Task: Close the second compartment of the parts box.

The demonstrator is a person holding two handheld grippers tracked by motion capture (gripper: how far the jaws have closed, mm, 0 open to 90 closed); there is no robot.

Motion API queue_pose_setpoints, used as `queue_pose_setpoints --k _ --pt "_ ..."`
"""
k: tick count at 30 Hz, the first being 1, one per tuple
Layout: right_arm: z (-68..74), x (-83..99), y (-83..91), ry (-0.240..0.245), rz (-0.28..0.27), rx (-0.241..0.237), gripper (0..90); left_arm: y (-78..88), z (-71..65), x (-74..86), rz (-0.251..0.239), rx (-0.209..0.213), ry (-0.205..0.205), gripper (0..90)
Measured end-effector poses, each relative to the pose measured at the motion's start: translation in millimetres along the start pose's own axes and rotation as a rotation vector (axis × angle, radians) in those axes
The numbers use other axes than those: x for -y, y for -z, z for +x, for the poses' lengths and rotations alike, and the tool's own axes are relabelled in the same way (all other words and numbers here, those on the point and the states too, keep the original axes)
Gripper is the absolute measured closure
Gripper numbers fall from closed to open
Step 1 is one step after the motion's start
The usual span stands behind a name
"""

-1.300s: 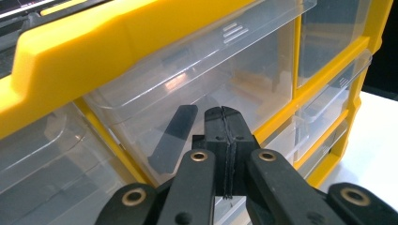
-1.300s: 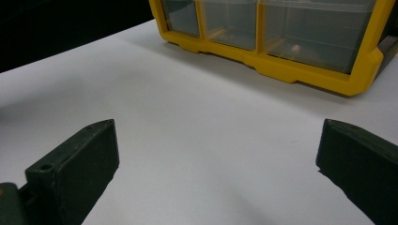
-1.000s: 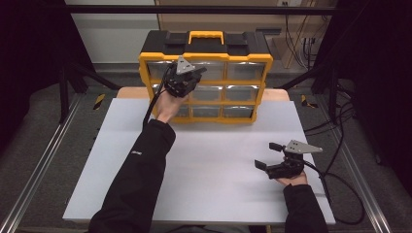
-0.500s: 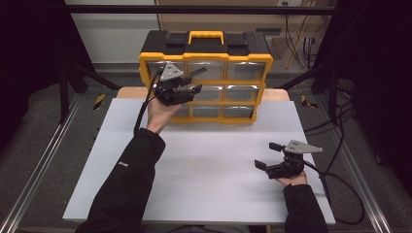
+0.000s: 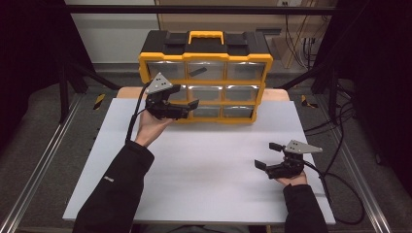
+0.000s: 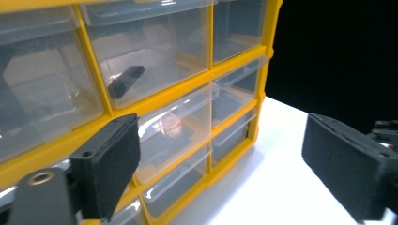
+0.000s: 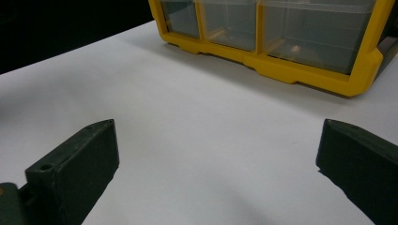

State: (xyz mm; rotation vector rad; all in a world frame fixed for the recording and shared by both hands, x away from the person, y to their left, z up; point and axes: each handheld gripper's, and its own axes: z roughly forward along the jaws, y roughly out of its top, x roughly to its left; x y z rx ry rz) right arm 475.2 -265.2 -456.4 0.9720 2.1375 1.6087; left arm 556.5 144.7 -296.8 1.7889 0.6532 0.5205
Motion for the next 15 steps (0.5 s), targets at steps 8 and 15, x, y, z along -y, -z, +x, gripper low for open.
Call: queue_pose_setpoints --k 8,15 --pt "0.1 0.1 -0.2 -0.001 0.001 0.0 0.2 17.0 -2.8 10.7 -0.011 0.018 0.013 2.2" --pt "-0.1 -0.1 0.0 -0.001 -0.001 0.002 0.2 30.3 -4.1 23.6 -0.022 0.037 0.026 1.9"
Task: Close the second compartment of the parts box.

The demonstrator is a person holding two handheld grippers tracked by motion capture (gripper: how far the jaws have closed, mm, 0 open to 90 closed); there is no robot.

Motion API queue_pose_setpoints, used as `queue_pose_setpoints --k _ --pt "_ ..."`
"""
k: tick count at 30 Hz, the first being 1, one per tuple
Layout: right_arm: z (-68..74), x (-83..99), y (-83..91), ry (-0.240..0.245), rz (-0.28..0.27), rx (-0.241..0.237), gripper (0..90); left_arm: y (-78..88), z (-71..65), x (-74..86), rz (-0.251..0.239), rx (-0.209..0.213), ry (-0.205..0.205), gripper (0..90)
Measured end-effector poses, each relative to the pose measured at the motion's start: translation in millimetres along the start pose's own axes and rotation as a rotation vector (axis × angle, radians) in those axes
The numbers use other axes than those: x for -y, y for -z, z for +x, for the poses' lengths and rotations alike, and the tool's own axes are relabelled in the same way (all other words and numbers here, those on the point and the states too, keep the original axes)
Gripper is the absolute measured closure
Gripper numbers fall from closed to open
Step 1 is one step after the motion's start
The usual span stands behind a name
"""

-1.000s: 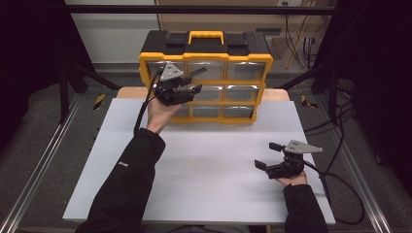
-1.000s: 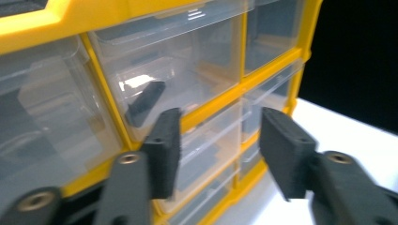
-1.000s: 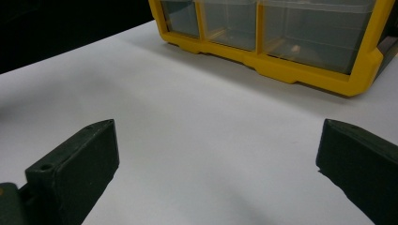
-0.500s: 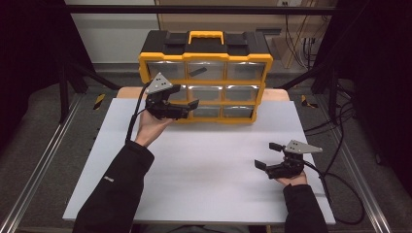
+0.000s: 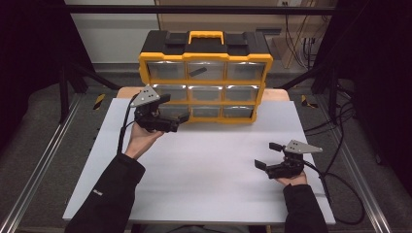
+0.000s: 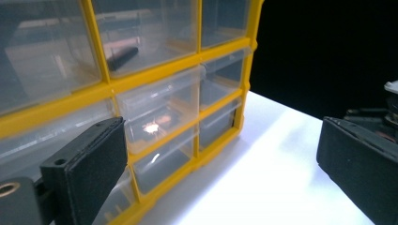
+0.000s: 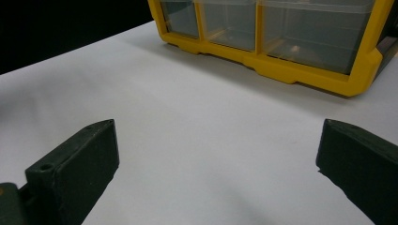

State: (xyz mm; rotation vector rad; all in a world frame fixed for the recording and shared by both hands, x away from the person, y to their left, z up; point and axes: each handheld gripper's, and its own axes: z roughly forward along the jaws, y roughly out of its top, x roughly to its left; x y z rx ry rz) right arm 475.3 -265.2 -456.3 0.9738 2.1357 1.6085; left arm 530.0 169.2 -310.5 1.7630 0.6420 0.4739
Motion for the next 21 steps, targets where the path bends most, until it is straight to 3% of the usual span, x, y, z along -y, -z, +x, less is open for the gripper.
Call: queue_pose_setpoints --k 13,21 --pt "0.1 0.1 -0.3 -0.002 0.002 0.0 0.2 19.1 -1.9 32.7 -0.004 0.02 0.018 1.8" --pt "0.1 0.2 -0.3 -0.003 0.003 0.001 0.2 26.9 0.6 52.9 0.004 0.006 0.036 1.8"
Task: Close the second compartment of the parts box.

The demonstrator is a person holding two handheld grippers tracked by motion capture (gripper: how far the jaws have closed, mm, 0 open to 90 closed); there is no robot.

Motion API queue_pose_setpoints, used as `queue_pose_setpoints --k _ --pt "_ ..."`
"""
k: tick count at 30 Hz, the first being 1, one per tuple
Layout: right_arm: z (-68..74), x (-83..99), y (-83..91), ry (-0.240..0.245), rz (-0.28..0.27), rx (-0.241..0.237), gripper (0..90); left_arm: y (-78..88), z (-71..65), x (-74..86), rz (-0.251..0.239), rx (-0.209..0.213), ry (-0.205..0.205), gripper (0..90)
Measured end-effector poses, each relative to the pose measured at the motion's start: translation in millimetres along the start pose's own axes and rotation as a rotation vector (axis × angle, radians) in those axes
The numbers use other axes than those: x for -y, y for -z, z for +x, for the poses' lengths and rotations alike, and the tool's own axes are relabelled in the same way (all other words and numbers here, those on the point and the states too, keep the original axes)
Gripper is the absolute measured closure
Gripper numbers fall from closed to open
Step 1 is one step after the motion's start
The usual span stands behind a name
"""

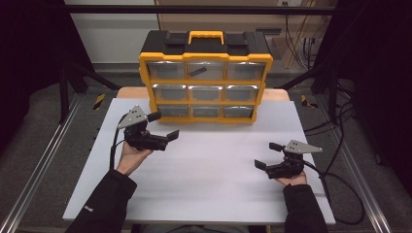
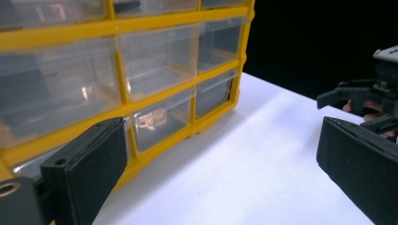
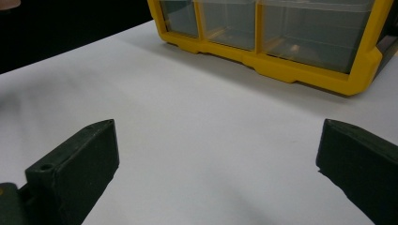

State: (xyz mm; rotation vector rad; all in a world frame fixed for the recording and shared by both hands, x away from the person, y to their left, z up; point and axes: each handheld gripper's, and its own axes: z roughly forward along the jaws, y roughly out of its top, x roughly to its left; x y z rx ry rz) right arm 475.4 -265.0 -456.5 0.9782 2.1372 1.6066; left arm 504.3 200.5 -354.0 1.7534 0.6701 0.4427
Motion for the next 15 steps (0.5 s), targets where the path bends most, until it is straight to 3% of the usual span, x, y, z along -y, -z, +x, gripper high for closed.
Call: queue_pose_setpoints --k 15 --pt "-0.4 0.1 -0.1 -0.001 0.002 0.003 0.2 12.1 1.9 45.3 0.039 -0.012 0.017 1.9"
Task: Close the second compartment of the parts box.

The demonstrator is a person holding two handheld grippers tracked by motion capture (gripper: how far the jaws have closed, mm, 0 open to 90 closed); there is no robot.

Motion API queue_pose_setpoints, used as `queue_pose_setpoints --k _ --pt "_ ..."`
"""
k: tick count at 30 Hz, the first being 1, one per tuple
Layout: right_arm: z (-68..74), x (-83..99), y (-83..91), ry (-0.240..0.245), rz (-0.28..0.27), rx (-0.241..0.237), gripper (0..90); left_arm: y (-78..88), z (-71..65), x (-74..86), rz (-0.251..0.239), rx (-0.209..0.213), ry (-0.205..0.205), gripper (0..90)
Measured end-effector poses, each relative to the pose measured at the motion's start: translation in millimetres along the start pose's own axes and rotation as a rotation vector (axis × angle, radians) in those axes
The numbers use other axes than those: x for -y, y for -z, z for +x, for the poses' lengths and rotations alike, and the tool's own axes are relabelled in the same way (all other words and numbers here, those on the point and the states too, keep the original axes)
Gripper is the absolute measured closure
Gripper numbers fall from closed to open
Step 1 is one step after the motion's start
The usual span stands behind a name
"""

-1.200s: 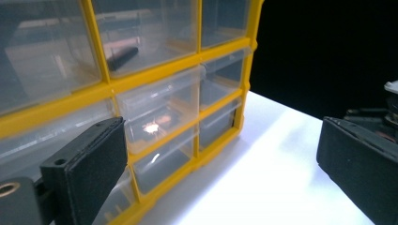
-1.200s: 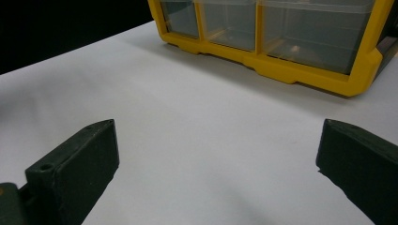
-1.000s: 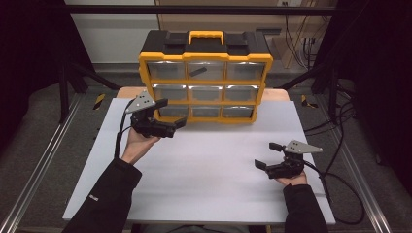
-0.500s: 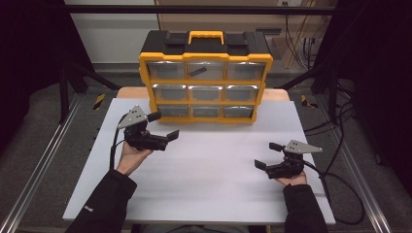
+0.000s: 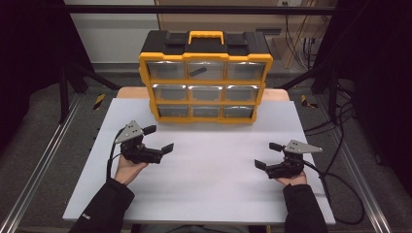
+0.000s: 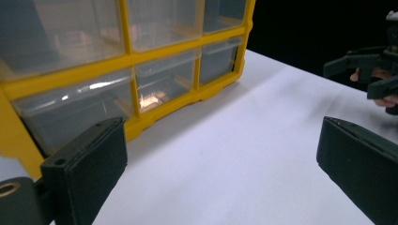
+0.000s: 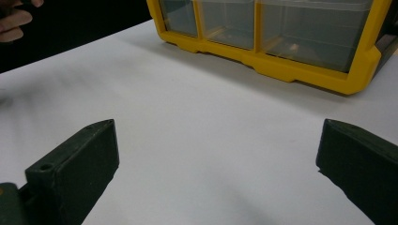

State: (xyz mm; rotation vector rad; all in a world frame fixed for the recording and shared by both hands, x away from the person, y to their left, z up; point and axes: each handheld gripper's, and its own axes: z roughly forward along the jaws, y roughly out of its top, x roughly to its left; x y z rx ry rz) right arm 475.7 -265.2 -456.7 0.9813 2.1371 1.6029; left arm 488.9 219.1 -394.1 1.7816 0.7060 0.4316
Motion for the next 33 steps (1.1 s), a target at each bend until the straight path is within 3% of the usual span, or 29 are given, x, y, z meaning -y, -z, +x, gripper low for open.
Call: queue_pose_setpoints --k 15,23,33 --pt "-0.1 0.6 -0.5 -0.002 0.008 0.0 0.2 19.8 14.9 32.5 0.006 -0.048 0.03 1.9" --pt "0.0 1.0 -0.9 -0.003 0.009 0.005 0.2 28.8 22.5 49.6 0.038 -0.076 0.034 2.0" --pt "0.0 1.9 -1.8 -0.004 0.019 0.005 0.2 33.7 26.3 59.4 0.054 -0.089 0.04 2.0"
